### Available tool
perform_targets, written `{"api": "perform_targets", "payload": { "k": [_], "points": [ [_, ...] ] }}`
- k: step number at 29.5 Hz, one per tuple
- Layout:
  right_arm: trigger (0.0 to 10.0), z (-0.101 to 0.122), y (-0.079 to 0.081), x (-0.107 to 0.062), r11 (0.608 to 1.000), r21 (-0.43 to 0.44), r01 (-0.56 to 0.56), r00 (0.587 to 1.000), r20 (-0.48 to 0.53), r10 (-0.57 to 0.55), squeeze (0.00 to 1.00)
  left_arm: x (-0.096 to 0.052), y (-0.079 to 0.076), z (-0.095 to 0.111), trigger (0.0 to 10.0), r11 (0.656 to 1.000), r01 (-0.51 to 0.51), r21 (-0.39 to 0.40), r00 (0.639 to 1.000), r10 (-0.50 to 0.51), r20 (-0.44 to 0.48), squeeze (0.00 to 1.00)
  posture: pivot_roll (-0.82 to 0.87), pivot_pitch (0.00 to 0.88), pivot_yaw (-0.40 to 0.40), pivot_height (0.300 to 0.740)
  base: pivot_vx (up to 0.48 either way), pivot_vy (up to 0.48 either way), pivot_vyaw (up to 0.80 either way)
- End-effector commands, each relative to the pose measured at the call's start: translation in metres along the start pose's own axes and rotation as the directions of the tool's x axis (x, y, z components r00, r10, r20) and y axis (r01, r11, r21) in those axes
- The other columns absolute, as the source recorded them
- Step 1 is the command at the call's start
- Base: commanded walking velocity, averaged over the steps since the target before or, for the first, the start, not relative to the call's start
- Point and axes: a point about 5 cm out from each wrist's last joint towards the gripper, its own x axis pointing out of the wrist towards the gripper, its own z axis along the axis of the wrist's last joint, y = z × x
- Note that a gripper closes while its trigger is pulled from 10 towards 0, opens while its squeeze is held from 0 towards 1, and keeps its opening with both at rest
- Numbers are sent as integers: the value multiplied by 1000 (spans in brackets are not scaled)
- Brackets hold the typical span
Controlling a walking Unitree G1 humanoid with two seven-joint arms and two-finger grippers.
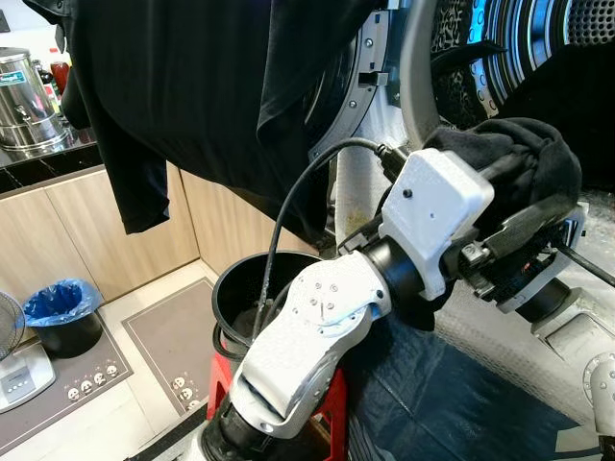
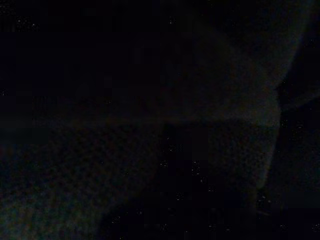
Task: Clothes washing
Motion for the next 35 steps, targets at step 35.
{"api": "perform_targets", "payload": {
  "k": [35],
  "points": [
    [0, 57, -24, -17, 964, -178, -199, 974, -146, 174, 0, -100, 21, -5, 10000, 988, -19, 157, 949, 67, -308, 1000, -13, 0, -49, 740, 0, 0, 0]
  ]
}}
